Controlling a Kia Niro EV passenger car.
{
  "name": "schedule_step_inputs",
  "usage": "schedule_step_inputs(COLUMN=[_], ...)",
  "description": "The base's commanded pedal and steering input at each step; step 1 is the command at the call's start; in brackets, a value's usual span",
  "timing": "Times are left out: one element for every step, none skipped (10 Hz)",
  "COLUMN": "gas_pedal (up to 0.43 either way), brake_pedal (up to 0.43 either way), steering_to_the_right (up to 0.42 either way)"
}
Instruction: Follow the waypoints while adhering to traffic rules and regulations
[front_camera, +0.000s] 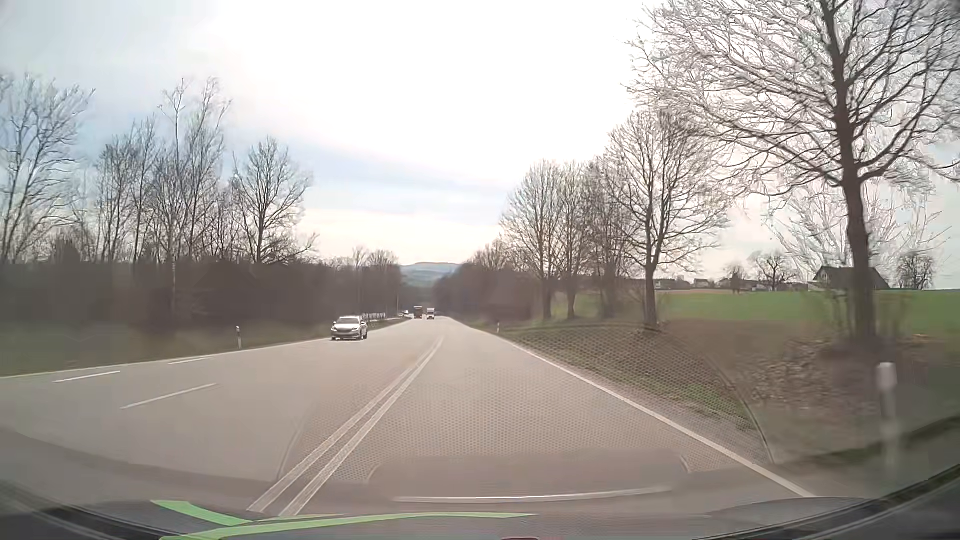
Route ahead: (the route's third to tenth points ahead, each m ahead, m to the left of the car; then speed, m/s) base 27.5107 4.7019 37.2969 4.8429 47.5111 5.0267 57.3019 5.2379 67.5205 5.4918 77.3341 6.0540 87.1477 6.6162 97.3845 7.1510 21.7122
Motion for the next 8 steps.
schedule_step_inputs(gas_pedal=[0.0, 0.0, 0.0, 0.0, 0.0, 0.0, 0.0, 0.0], brake_pedal=[0.0, 0.0, 0.0, 0.0, 0.0, 0.0, 0.006, 0.055], steering_to_the_right=[-0.001, -0.001, -0.001, 0.0, -0.001, -0.001, -0.001, -0.001])
